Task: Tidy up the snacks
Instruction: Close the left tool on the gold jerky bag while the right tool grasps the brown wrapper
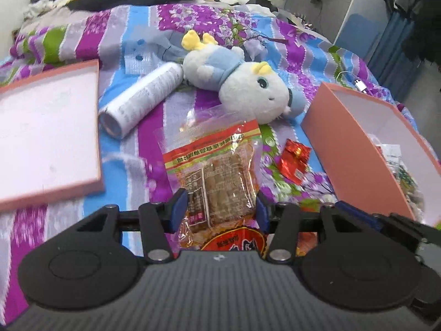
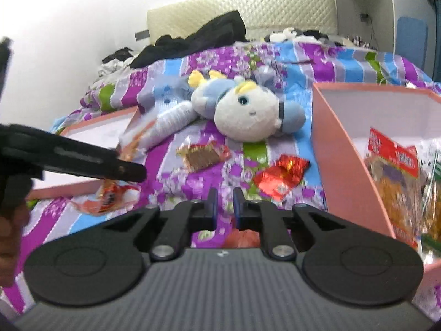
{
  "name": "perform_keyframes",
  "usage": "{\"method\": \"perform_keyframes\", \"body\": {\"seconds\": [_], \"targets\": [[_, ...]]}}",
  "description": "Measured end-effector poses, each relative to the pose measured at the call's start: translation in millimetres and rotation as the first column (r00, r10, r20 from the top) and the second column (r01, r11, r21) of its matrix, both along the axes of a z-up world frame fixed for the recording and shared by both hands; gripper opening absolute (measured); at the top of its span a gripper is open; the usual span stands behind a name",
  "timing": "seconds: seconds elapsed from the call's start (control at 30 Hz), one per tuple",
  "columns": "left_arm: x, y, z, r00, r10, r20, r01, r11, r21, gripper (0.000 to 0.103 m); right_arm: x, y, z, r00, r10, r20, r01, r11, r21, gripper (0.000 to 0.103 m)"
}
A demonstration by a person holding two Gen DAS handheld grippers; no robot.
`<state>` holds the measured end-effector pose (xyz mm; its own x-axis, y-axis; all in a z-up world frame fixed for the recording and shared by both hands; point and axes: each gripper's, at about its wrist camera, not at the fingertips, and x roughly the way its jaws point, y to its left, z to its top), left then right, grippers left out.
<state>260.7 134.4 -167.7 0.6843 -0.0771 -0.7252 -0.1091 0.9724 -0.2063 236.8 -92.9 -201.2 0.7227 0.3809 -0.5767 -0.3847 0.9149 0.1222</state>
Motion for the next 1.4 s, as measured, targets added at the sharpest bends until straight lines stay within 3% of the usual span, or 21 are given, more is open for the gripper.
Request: {"method": "perform_keyframes", "body": {"seconds": [0.33,0.37,0.47,0.57,0.73,0.9,1.03,1.07,1.2,1.4], "targets": [[-49,7,-31,0.998,0.026,-0.063,-0.024,0.999,0.029,0.057,-37,-20,-27,0.999,-0.022,-0.045,0.023,1.000,0.020,0.017],[-51,10,-37,0.997,0.032,-0.073,-0.030,0.999,0.033,0.057,-37,-19,-28,0.999,-0.022,-0.045,0.024,0.999,0.029,0.021],[-56,17,-53,0.994,0.050,-0.092,-0.049,0.999,0.016,0.057,-32,-13,-35,0.999,-0.019,-0.051,0.021,0.999,0.045,0.054],[-60,22,-64,0.993,0.061,-0.099,-0.060,0.998,0.015,0.057,-22,-7,-46,0.996,-0.020,-0.091,0.026,0.997,0.068,0.054],[-65,26,-74,0.992,0.071,-0.101,-0.074,0.997,-0.027,0.057,-3,7,-61,0.991,-0.061,-0.117,0.070,0.995,0.075,0.065],[-68,26,-77,0.993,0.072,-0.090,-0.075,0.997,-0.036,0.057,14,18,-71,0.988,-0.080,-0.134,0.092,0.992,0.082,0.066],[-67,23,-75,0.993,0.072,-0.094,-0.075,0.997,-0.028,0.057,24,29,-76,0.990,-0.081,-0.117,0.086,0.996,0.035,0.066],[-67,23,-74,0.993,0.071,-0.094,-0.074,0.997,-0.033,0.057,26,31,-75,0.990,-0.075,-0.121,0.079,0.997,0.025,0.060],[-67,19,-67,0.994,0.056,-0.091,-0.059,0.998,-0.037,0.057,29,28,-67,0.989,-0.034,-0.143,0.035,0.999,0.006,0.049],[-75,10,-48,0.997,0.049,-0.066,-0.053,0.997,-0.060,0.057,15,13,-44,0.992,-0.020,-0.124,0.023,1.000,0.020,0.048]]}}
